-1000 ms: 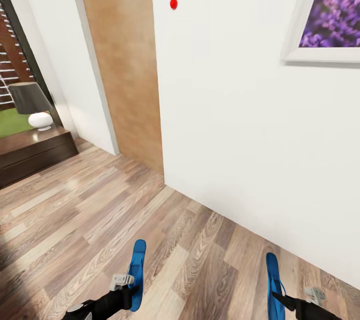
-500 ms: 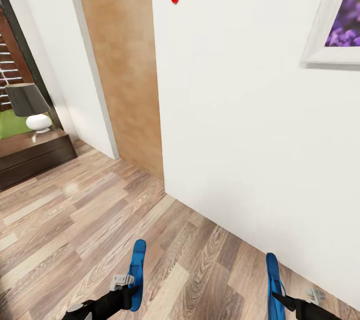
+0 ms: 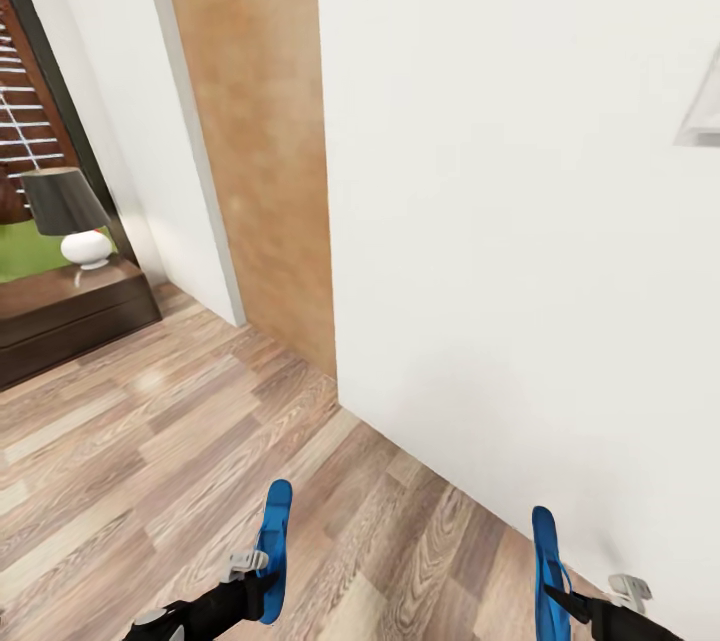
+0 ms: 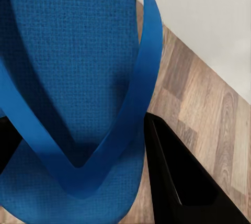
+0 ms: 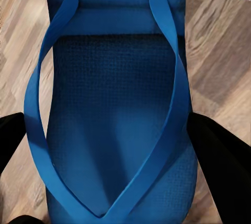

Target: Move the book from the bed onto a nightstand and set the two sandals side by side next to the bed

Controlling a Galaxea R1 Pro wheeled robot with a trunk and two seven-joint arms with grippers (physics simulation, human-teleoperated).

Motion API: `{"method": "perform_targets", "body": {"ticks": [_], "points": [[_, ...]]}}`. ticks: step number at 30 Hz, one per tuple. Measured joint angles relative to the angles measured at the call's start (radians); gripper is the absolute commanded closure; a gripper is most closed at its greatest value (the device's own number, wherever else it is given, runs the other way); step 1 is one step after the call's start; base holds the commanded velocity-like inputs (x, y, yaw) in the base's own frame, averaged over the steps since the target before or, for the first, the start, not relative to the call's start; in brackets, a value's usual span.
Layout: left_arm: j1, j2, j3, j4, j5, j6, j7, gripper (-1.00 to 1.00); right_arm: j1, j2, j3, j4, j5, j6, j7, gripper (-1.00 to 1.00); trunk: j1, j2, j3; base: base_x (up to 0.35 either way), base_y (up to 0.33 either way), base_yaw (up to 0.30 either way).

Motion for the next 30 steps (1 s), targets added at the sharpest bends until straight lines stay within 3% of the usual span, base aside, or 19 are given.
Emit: {"method": "perform_targets", "body": {"ticks": [30], "points": [[0.0, 0.0, 0.0, 0.0, 0.001, 0.0, 0.0, 1.0, 0.0, 0.002, 0.0, 0.001, 0.001, 0.0, 0.0, 1.0, 0.0, 0.0, 0.0, 0.203, 0.0, 0.279]]}}
